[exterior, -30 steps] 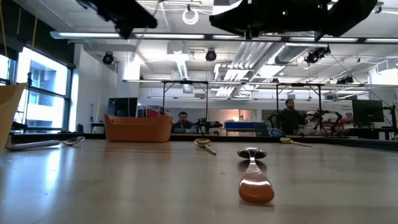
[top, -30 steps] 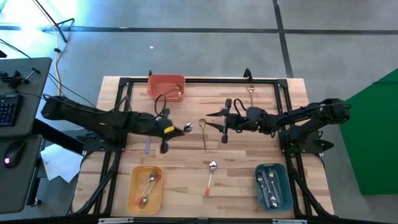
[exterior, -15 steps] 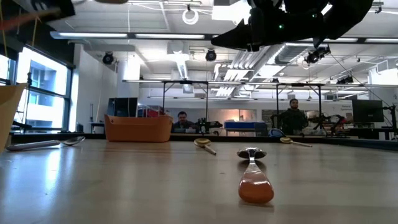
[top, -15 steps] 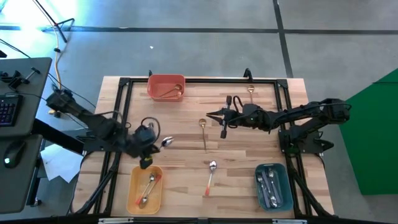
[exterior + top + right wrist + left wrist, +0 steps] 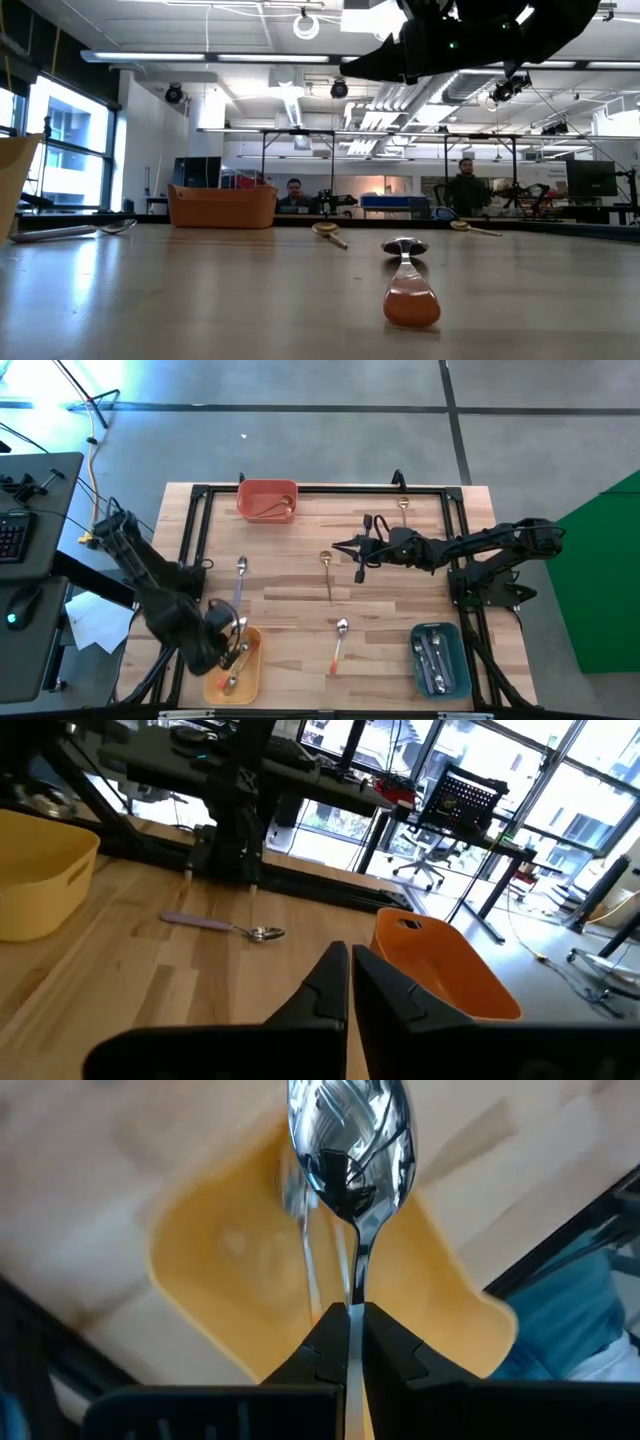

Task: Sort silverware by color (type)
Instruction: Put the top orange spoon into the yellow bin

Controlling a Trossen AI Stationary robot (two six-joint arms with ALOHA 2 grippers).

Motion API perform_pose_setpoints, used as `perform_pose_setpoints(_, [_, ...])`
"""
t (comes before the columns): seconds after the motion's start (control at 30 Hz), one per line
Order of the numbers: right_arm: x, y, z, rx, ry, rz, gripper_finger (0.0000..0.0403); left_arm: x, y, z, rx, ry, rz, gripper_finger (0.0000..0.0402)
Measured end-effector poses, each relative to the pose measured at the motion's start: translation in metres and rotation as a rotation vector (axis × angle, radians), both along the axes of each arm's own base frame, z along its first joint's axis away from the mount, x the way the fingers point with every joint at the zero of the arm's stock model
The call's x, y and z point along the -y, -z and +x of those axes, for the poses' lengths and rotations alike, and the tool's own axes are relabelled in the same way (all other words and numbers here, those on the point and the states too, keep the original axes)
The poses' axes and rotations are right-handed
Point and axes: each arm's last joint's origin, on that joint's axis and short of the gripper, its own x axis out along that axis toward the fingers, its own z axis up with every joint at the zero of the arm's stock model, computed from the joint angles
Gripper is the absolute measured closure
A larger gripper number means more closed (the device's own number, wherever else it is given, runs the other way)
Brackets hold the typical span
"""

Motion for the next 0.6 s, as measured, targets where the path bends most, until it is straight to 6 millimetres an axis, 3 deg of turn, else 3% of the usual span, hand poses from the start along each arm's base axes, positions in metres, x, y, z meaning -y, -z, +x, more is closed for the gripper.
perform_pose_setpoints(0.2, [0.005, 0.000, 0.000, -0.002, 0.017, -0.003, 0.0402, 0.019, 0.019, 0.000, -0.054, -0.059, 0.027, 0.0401])
perform_pose_setpoints(0.43, [0.003, 0.003, -0.001, -0.025, 0.013, 0.032, 0.0403, 0.017, 0.038, 0.010, -0.027, -0.088, 0.159, 0.0401])
perform_pose_setpoints(0.6, [-0.001, 0.004, 0.000, -0.029, 0.003, 0.048, 0.0403, 0.022, 0.057, 0.016, 0.019, -0.066, 0.082, 0.0401])
